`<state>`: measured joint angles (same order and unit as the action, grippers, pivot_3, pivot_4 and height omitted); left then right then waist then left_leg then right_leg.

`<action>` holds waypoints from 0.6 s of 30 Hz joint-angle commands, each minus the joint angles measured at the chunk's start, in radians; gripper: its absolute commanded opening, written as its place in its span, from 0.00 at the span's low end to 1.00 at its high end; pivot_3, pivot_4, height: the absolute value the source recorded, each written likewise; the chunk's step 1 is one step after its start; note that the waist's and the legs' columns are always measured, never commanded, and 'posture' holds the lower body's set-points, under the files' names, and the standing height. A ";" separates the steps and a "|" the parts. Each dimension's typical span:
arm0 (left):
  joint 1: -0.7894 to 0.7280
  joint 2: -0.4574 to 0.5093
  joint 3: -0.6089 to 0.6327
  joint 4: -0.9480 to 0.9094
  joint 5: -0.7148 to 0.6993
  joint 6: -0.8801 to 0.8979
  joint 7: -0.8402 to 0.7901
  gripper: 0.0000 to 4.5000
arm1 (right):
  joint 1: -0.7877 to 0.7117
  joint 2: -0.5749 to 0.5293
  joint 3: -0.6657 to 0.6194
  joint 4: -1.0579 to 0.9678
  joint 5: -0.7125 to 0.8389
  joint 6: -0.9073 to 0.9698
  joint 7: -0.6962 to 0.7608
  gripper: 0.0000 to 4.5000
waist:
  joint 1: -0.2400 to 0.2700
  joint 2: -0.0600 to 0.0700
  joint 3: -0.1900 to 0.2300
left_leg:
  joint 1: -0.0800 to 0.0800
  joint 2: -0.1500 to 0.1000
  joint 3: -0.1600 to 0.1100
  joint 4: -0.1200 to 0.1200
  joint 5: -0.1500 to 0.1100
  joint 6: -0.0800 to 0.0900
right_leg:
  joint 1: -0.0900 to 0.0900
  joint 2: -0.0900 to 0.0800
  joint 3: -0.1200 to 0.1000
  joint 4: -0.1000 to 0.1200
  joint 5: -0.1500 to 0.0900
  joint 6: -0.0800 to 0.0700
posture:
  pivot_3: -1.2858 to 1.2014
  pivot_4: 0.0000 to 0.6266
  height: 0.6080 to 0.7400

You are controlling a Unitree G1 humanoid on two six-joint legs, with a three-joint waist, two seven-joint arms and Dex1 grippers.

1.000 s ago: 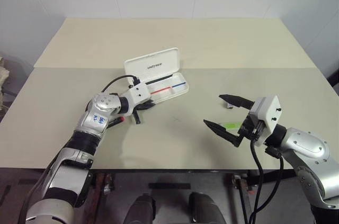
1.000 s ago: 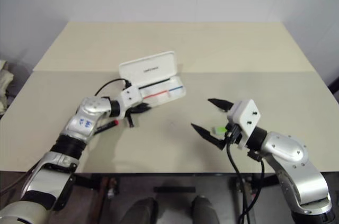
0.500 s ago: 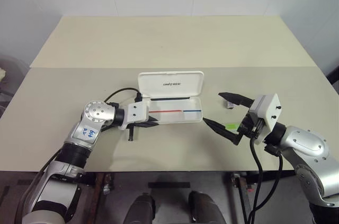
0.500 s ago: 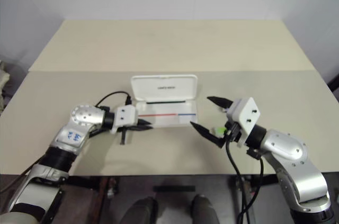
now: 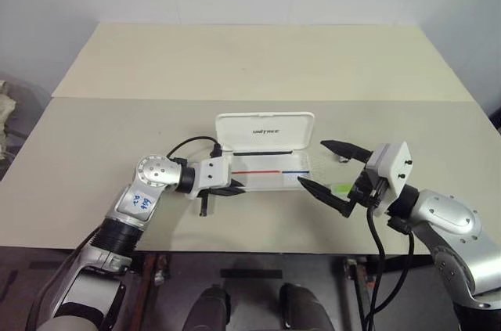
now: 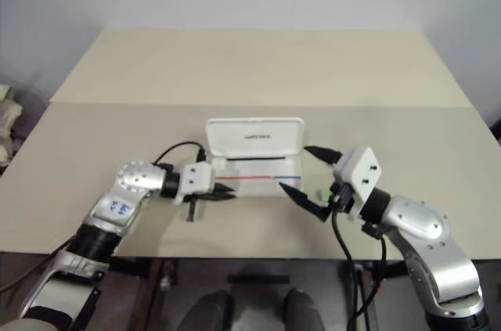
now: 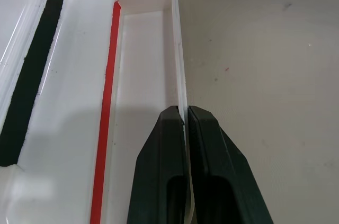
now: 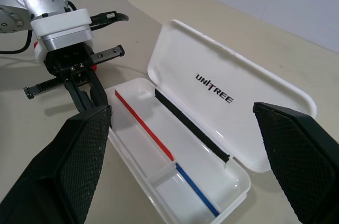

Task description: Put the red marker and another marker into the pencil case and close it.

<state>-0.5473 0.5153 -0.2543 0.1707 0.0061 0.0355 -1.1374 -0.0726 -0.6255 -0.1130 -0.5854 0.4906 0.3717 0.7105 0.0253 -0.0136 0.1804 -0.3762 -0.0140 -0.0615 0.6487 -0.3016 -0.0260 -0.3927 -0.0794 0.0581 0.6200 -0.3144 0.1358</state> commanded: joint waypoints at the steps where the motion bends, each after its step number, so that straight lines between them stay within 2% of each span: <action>1: 0.011 -0.037 -0.040 -0.044 -0.010 0.075 0.012 0.01 | 0.006 0.006 -0.004 -0.046 0.003 -0.011 -0.014 1.00 | 0.002 0.000 0.000 | 0.000 0.000 0.000 0.000 0.000 0.000 | 0.000 0.000 0.000 0.000 0.000 0.000 | 0.52 0.24 1.00; 3: 0.010 -0.042 -0.039 -0.058 -0.014 0.096 0.014 0.01 | 0.011 0.008 -0.003 -0.050 0.002 -0.012 -0.017 1.00 | 0.002 0.000 0.000 | 0.000 -0.001 0.000 0.000 0.000 0.000 | 0.001 0.000 0.000 0.000 0.000 0.000 | 0.52 0.24 1.00; 6: 0.012 -0.040 -0.042 -0.070 -0.018 0.095 0.005 0.18 | 0.015 0.013 0.000 -0.053 0.001 -0.013 -0.021 1.00 | 0.001 0.000 0.000 | 0.000 -0.001 -0.001 0.001 0.000 0.000 | 0.001 0.000 0.000 0.000 0.000 0.000 | 0.52 0.24 1.00; 16: 0.019 -0.020 -0.021 -0.061 -0.049 -0.001 -0.014 0.92 | 0.004 0.022 0.013 -0.041 0.002 -0.014 -0.017 1.00 | -0.004 0.000 0.000 | 0.000 0.000 -0.001 0.000 0.001 -0.001 | 0.000 0.000 0.000 0.002 0.000 0.000 | 0.52 0.24 1.00; 18: 0.035 -0.010 -0.013 -0.080 -0.069 -0.012 -0.025 0.92 | 0.003 0.023 0.016 -0.040 0.003 -0.014 -0.017 1.00 | -0.005 0.000 0.000 | 0.000 0.000 -0.001 0.000 0.001 -0.001 | 0.000 0.000 0.000 0.002 0.000 0.000 | 0.52 0.24 1.00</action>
<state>-0.5252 0.4932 -0.2871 0.1287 -0.0325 0.0431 -1.1517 -0.0627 -0.6091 -0.0895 -0.5965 0.4898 0.3716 0.7013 0.0203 -0.0137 0.1805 -0.3758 -0.0142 -0.0624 0.6489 -0.3008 -0.0266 -0.3929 -0.0793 0.0581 0.6219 -0.3143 0.1360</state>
